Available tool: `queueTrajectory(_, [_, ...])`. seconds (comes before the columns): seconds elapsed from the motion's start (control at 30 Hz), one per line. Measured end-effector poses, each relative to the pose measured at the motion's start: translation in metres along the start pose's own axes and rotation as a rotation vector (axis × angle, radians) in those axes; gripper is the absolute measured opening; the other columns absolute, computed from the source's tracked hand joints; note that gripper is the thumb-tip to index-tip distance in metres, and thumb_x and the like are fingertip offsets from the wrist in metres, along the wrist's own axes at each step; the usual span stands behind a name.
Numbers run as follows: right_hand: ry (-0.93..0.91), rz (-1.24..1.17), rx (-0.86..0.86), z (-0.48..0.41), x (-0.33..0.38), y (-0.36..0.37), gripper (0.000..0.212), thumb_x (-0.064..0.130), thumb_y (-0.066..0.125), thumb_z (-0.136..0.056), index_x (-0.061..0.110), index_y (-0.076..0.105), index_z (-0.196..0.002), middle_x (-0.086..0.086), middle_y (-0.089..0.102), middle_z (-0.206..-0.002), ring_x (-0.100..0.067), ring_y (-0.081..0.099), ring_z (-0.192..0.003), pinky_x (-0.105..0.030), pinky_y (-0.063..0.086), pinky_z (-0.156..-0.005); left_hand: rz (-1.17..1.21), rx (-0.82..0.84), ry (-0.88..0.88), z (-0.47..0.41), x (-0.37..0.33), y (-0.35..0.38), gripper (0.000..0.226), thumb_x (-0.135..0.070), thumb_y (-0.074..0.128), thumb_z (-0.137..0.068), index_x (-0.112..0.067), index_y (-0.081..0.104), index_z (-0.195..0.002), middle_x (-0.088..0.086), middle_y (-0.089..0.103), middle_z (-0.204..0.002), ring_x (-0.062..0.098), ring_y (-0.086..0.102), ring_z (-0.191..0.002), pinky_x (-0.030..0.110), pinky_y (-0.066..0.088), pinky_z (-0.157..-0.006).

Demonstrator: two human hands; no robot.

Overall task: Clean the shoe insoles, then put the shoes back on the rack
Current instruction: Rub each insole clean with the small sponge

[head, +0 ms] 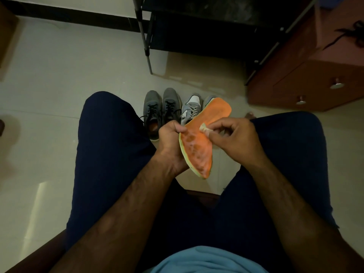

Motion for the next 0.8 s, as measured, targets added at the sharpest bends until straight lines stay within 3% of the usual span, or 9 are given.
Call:
queueTrajectory(0.13, [0.084, 0.067, -0.200, -0.019, -0.014, -0.018, 0.006, 0.030, 0.084, -0.086, 0.027, 0.081, -0.091, 0.013, 0.072, -0.076, 0.002, 0.059, -0.059, -0.020, 0.046, -0.060, 0.012, -0.013, -0.014, -0.001, 0.001, -0.001, 0.051, -0.018, 0.039, -0.070, 0.006, 0.067, -0.104, 0.021, 0.071, -0.095, 0.037, 0.067, -0.084, 0.042, 0.052, -0.084])
queueTrajectory(0.27, [-0.023, 0.021, 0.057, 0.000, 0.002, 0.008, 0.009, 0.018, 0.084, -0.085, 0.021, 0.082, -0.093, 0.008, 0.072, -0.076, -0.002, 0.056, -0.061, -0.021, 0.047, -0.059, 0.001, 0.037, -0.037, 0.002, 0.000, 0.003, 0.052, -0.019, 0.035, -0.071, 0.009, 0.066, -0.103, 0.021, 0.072, -0.092, 0.035, 0.073, -0.075, 0.040, 0.055, -0.077])
queueTrajectory(0.33, [0.043, 0.002, -0.050, -0.010, -0.006, -0.003, 0.008, 0.019, 0.083, -0.085, 0.023, 0.081, -0.092, 0.012, 0.071, -0.074, -0.001, 0.058, -0.060, -0.023, 0.048, -0.059, 0.011, 0.047, -0.052, -0.001, 0.001, 0.003, 0.059, -0.019, 0.037, -0.071, 0.009, 0.064, -0.114, 0.024, 0.068, -0.107, 0.039, 0.068, -0.090, 0.043, 0.057, -0.083])
queueTrajectory(0.43, [0.122, 0.127, -0.275, -0.024, -0.008, -0.021, 0.010, 0.021, 0.079, -0.086, 0.026, 0.081, -0.094, 0.019, 0.069, -0.075, 0.001, 0.064, -0.068, -0.026, 0.054, -0.065, 0.042, 0.078, -0.083, -0.003, 0.005, 0.003, 0.060, -0.020, 0.038, -0.069, 0.006, 0.065, -0.115, 0.027, 0.067, -0.116, 0.044, 0.062, -0.102, 0.055, 0.058, -0.085])
queueTrajectory(0.57, [0.005, 0.029, 0.023, -0.008, 0.015, 0.008, 0.017, 0.011, 0.076, -0.089, 0.025, 0.080, -0.097, 0.016, 0.068, -0.075, -0.001, 0.060, -0.056, -0.024, 0.055, -0.048, 0.047, 0.186, -0.115, -0.003, 0.008, 0.007, 0.060, -0.023, 0.033, -0.070, 0.005, 0.078, -0.099, 0.026, 0.071, -0.112, 0.043, 0.072, -0.096, 0.062, 0.056, -0.085])
queueTrajectory(0.6, [0.007, 0.041, 0.020, -0.008, 0.013, 0.007, 0.016, 0.013, 0.078, -0.089, 0.027, 0.080, -0.096, 0.013, 0.069, -0.076, -0.001, 0.061, -0.058, -0.027, 0.057, -0.049, 0.043, 0.196, -0.117, -0.002, 0.007, 0.008, 0.060, -0.023, 0.034, -0.070, 0.005, 0.078, -0.099, 0.026, 0.072, -0.113, 0.043, 0.071, -0.100, 0.064, 0.055, -0.087])
queueTrajectory(0.67, [0.080, 0.067, -0.159, -0.021, -0.002, -0.009, 0.012, 0.020, 0.079, -0.088, 0.030, 0.080, -0.094, 0.010, 0.073, -0.081, -0.001, 0.065, -0.067, -0.031, 0.059, -0.062, 0.060, 0.179, -0.129, -0.005, 0.009, 0.006, 0.061, -0.022, 0.037, -0.068, 0.003, 0.073, -0.111, 0.026, 0.069, -0.119, 0.046, 0.060, -0.115, 0.072, 0.044, -0.097])
queueTrajectory(0.73, [0.144, 0.114, -0.273, -0.028, -0.007, -0.023, 0.006, 0.026, 0.078, -0.088, 0.032, 0.078, -0.090, 0.012, 0.072, -0.079, 0.001, 0.065, -0.069, -0.026, 0.053, -0.065, 0.068, 0.167, -0.131, -0.006, 0.008, 0.004, 0.062, -0.022, 0.039, -0.068, 0.002, 0.066, -0.118, 0.025, 0.067, -0.119, 0.047, 0.055, -0.119, 0.075, 0.039, -0.100])
queueTrajectory(0.8, [0.106, 0.087, -0.167, -0.023, -0.003, -0.015, 0.017, 0.017, 0.077, -0.088, 0.033, 0.076, -0.090, 0.014, 0.069, -0.076, 0.003, 0.063, -0.064, -0.021, 0.050, -0.063, 0.062, 0.180, -0.136, -0.006, 0.008, 0.005, 0.060, -0.022, 0.038, -0.069, 0.002, 0.066, -0.116, 0.025, 0.069, -0.115, 0.045, 0.060, -0.112, 0.072, 0.041, -0.097])
Point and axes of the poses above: each hand's wrist, its own z-axis away from the middle knuckle, its own y-axis out of the palm, x = y × z, the point moved 5 cm from there along -z, towards the middle knuckle
